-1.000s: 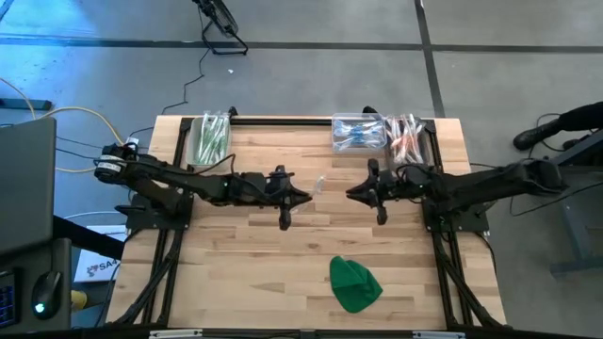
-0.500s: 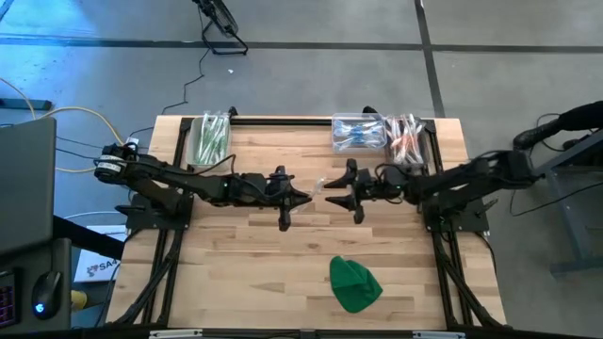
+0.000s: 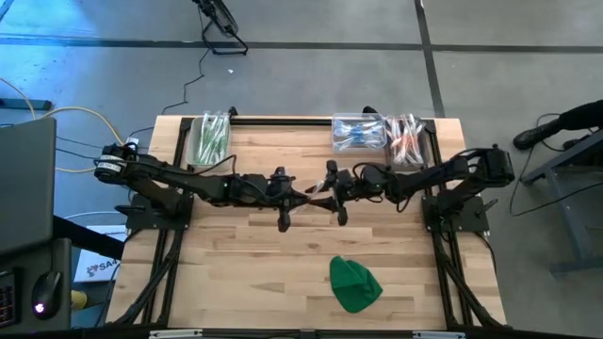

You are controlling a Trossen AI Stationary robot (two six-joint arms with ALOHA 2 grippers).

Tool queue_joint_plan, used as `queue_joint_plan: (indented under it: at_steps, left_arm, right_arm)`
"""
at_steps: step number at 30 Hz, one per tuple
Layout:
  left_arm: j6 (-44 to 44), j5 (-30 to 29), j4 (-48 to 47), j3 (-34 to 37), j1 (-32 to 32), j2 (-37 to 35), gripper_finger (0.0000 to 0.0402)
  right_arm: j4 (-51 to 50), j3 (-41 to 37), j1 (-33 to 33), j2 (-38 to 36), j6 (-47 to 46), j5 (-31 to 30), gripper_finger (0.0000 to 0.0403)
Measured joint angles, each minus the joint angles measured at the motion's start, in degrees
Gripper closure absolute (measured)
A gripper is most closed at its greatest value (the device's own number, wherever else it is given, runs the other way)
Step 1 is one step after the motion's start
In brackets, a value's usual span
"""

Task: Pick & Place Toothbrushes
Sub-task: Put the orange toothbrush into the black bin

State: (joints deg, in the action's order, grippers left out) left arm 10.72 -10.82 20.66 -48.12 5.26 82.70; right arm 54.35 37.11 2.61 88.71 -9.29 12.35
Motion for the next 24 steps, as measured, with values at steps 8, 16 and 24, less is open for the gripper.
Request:
queue_joint_plan:
  at_steps: [8, 16, 24]
  left_arm:
    - [0.0, -0.1, -0.2, 0.0, 0.0, 0.0, 0.0396]
    - [0.0, -1.4, 0.5, 0.0, 0.0, 0.0, 0.0365]
    - [-4.5, -5.3, 1.3, -0.1, 0.0, 0.0, 0.0256]
  right_arm:
    - [0.3, 0.0, 0.0, 0.0, 1.4, -0.3, 0.0387]
    - [-0.5, 0.0, 0.0, -0.9, 1.8, -0.4, 0.0392]
    - [-6.8, 0.0, 0.4, -4.9, 1.8, -0.3, 0.0392]
